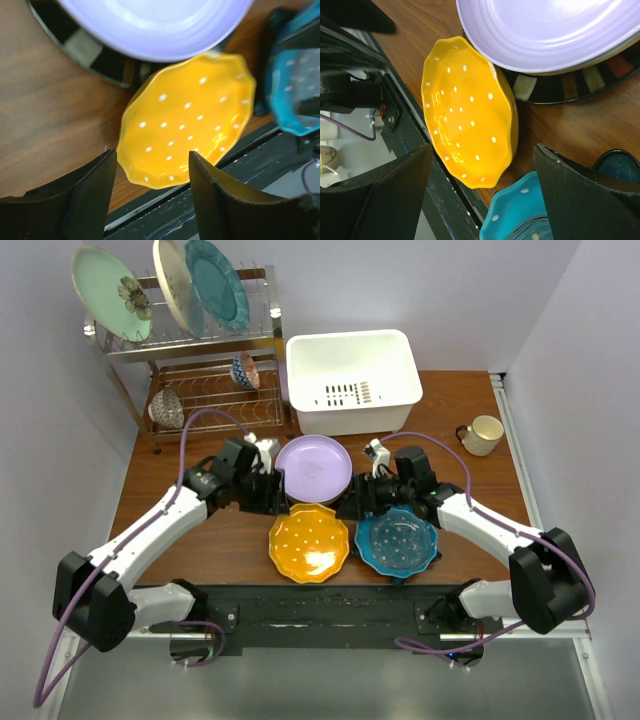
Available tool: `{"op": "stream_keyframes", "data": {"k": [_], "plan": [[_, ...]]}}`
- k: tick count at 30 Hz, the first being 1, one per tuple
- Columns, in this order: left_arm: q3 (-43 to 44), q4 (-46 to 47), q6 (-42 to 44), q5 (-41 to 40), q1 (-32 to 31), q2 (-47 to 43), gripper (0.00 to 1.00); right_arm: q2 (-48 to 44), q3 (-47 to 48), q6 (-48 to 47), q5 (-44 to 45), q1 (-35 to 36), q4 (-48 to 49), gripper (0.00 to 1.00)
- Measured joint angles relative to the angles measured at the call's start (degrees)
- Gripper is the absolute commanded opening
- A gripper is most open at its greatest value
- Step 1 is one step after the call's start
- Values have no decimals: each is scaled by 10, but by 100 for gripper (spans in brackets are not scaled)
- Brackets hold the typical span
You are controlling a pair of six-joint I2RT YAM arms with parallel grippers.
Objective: Place the plates into the plastic bin on the countertop
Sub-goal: Place the plate in the plastic bin.
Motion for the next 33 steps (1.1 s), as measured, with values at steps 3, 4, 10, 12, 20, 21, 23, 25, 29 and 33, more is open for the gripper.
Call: {"op": "stream_keyframes", "data": {"k": [3,4,10,12,20,21,23,25,29,33], "plan": [[-69,28,-11,7,2,8,64,0,0,0,0,0,0,86],[-92,42,-16,12,3,8,64,0,0,-1,0,0,0,86],[-158,113,-40,14,3,-20,64,0,0,-9,-1,0,-1,86],[-173,136,-47,9,3,-41,65,0,0,-11,-3,0,-1,86],[-234,222,-60,-15,10,-64,66,5,0,-14,-14,0,-1,86],[-240,229,-60,-17,11,-62,66,5,0,-14,-14,0,-1,87],[-255,249,-60,-20,11,-60,66,5,0,-14,-14,0,-1,87],[-268,273,-60,-18,14,-55,65,5,0,-15,-14,0,-3,87],[-289,334,-61,7,25,-33,62,5,0,-16,-14,0,-5,87],[-320,408,-72,55,35,-6,57,5,0,-17,-14,0,-9,87]]}}
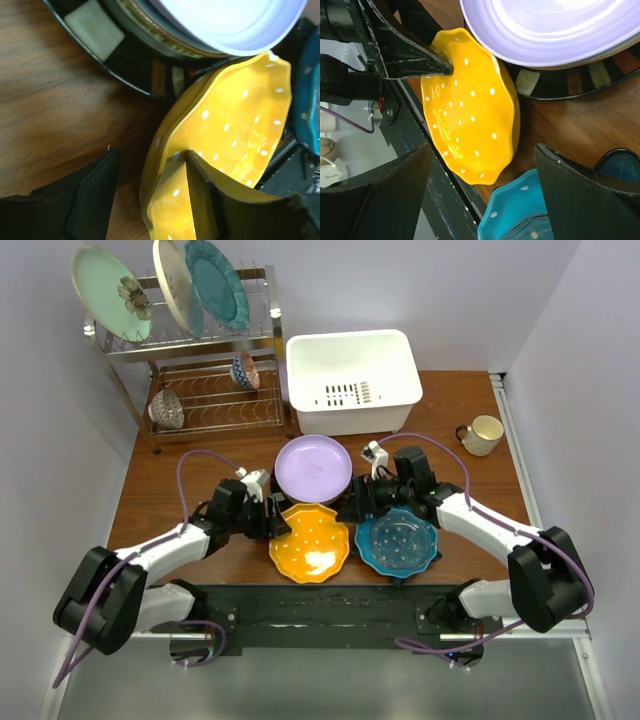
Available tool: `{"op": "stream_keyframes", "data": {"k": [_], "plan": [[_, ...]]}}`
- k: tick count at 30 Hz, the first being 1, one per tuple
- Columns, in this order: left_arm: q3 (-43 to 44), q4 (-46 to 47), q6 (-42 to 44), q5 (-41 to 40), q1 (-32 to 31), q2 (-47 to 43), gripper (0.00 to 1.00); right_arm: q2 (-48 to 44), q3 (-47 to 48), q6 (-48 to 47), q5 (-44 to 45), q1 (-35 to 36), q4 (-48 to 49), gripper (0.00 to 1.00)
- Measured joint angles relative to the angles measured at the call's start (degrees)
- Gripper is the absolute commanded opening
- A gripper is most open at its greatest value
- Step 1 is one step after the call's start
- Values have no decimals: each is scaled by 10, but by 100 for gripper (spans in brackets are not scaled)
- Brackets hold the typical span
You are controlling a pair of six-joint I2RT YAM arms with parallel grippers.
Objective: Place the plates into the plastic bin on the countertop
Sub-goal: Place the plate in the plastic bin.
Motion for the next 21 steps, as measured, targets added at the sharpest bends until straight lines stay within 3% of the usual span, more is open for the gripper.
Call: {"op": "stream_keyframes", "data": {"k": [6,9,10,12,21], "plan": [[-62,126,-19,70,16,7,43,0,0,-6,0,0,-9,87],[-83,169,-27,94,19,7,28,0,0,-6,0,0,-9,87],[-88,180,-30,105,21,7,13,0,0,-6,0,0,-9,87],[-92,201,-38,131,24,7,0,0,0,-6,0,0,-9,87],[-93,211,-45,150,23,7,0,0,6,-6,0,0,-9,87]]}}
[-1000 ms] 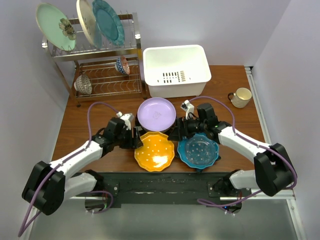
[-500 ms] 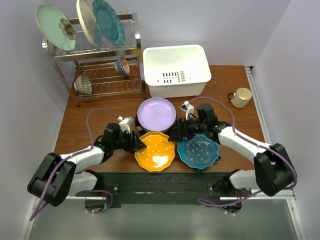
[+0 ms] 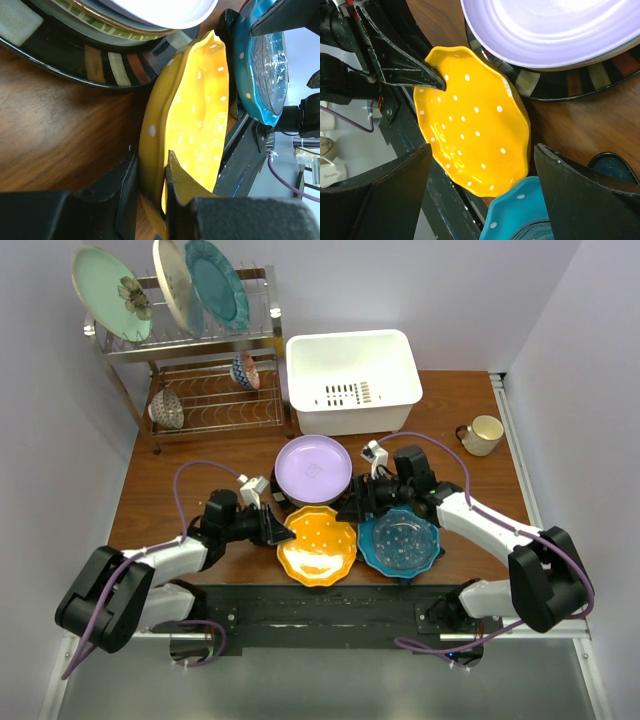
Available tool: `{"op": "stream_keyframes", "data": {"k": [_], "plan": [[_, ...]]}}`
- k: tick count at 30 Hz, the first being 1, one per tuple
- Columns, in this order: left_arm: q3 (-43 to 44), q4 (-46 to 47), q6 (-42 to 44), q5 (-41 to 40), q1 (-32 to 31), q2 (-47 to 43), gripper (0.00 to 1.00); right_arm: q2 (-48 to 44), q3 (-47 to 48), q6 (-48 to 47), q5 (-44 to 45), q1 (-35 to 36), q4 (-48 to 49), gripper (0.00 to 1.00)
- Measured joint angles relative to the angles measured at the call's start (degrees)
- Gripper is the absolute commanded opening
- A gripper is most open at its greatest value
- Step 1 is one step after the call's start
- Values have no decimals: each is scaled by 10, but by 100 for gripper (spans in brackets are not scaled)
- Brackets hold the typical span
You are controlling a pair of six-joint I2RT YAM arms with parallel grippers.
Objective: Place the plates into the plastic bin on the countertop
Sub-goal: Place the plate in the plastic bin.
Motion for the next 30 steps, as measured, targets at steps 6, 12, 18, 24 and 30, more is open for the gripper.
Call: {"op": "stream_keyframes", "data": {"k": [6,12,18,24,30], "plan": [[1,-62,-1,-13,2,-54,0,0,0,0,0,0,0,87],[39,-203,20,-60,9,-149,0,2,2,-1,-1,0,0,87],[105,-287,33,-90,14,-189,0,8,5,0,-12,0,1,87],[131,-315,33,-86,15,-193,0,8,7,0,-22,0,5,87],[135,-316,33,-61,15,-197,0,8,7,0,-31,0,7,87]]}}
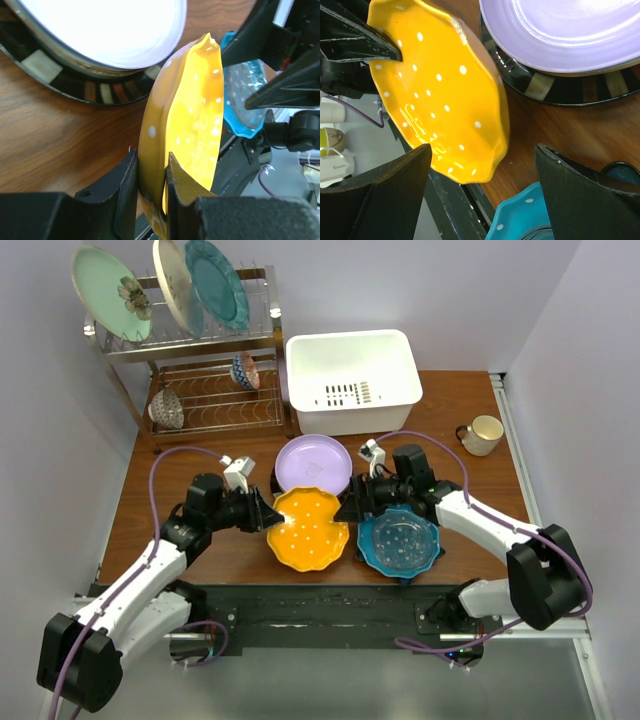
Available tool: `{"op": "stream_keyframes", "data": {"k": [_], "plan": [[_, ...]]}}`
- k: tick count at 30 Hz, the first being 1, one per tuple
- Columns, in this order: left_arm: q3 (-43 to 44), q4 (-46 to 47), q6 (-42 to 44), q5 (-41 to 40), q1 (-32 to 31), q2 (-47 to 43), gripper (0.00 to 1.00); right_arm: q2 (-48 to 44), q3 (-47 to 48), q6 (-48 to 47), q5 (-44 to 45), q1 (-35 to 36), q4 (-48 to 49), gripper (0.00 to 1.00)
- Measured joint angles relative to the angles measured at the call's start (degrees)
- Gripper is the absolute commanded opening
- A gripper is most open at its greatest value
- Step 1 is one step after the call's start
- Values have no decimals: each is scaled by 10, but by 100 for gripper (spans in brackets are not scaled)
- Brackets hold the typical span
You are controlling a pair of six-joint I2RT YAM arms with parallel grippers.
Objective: Place the plates into the plastic bin on the countertop
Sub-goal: Place the plate in the plastic bin.
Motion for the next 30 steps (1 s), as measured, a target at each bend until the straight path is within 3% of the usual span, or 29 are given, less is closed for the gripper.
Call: {"op": "stream_keyframes", "data": {"k": [11,14,15,17,18,26,28,29,30], "plan": [[0,75,-16,73,1,-30,0,11,-2,20,-44,0,50,82],[-1,99,-25,87,1,-24,0,11,-5,32,-71,0,82,61],[-1,106,-27,90,1,-22,0,11,-5,36,-82,0,89,46],[-2,116,-30,92,1,-15,0,11,-5,41,-108,0,98,26],[-2,118,-30,93,1,-14,0,11,-4,39,-120,1,99,3],[-9,133,-23,112,6,-9,1,11,-3,34,-169,-7,86,0],[-8,131,-19,111,6,-9,18,11,-3,33,-169,-7,85,0],[-7,127,-16,110,6,-10,48,11,-3,32,-169,-7,85,0],[-3,119,-13,107,5,-10,59,11,-3,31,-169,-6,85,0]]}}
